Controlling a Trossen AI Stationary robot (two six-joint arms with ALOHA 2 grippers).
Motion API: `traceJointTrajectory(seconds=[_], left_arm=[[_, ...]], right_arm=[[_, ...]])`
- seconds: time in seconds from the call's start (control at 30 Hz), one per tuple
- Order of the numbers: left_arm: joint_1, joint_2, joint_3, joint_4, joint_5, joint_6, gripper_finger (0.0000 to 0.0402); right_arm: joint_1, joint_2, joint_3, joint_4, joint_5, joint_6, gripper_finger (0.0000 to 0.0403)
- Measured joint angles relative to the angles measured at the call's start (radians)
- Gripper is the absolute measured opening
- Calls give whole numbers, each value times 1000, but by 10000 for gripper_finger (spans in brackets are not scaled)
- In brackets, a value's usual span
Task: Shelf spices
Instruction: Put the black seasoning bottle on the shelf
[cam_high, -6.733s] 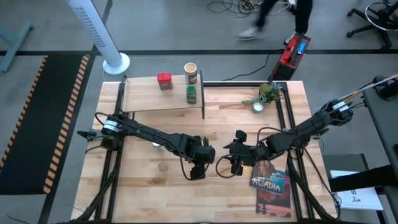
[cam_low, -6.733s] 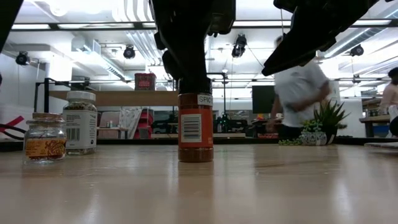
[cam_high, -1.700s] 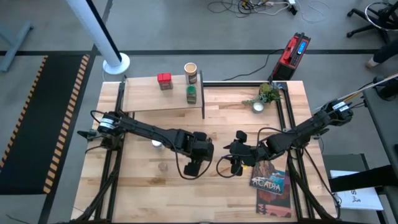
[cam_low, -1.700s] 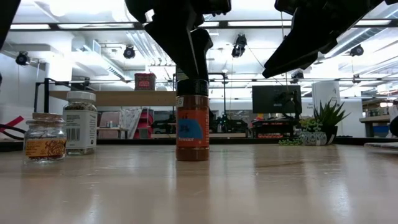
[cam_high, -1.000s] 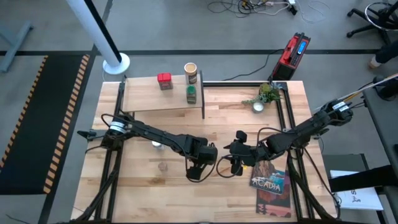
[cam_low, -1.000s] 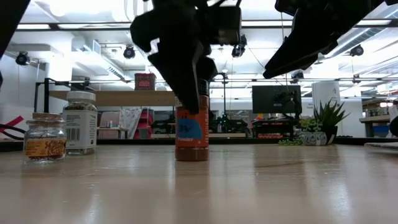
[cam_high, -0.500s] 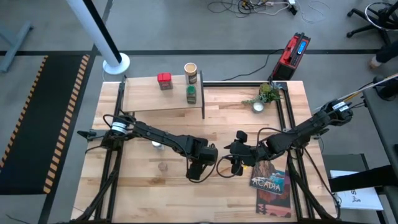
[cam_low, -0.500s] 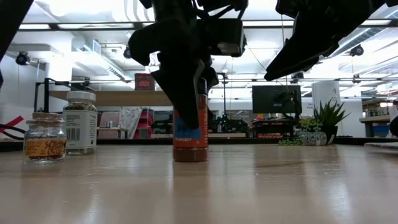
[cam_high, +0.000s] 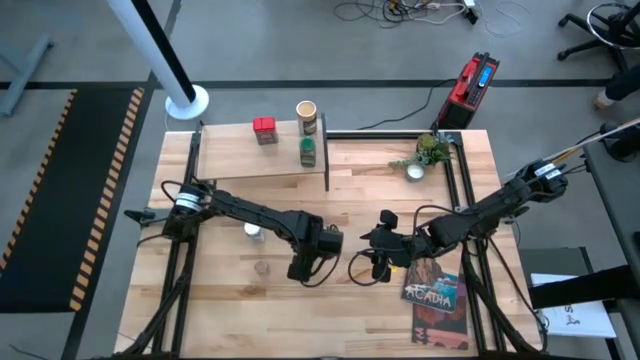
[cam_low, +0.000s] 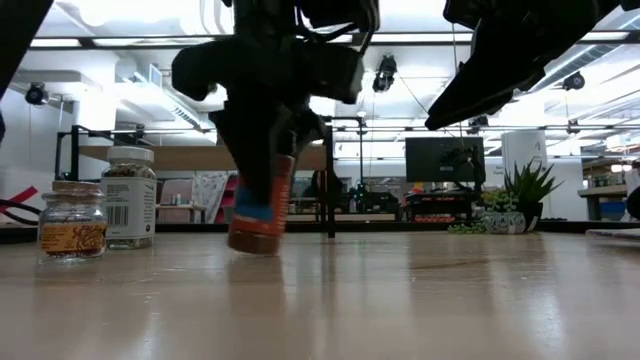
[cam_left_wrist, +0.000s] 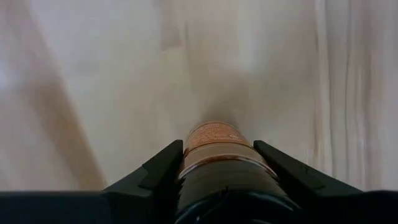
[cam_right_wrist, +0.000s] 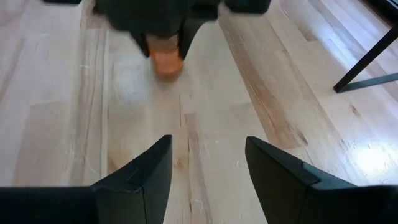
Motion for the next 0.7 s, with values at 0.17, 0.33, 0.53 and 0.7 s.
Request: traceJointTrajectory(seconds=[0.17, 0.33, 0.53, 0.7], left_arm=[[36, -41, 50, -143, -2, -3, 167], [64, -124, 96, -162, -8, -40, 167], [82, -270, 74, -162, -85, -85, 168], [129, -409, 10, -155, -150, -107, 168]], right_arm=[[0, 0, 0, 0, 0, 0, 181], [0, 0, 0, -1, -1, 3, 181], [11, 0, -4, 0, -8, 7, 181], [18, 0, -7, 0, -8, 7, 181]])
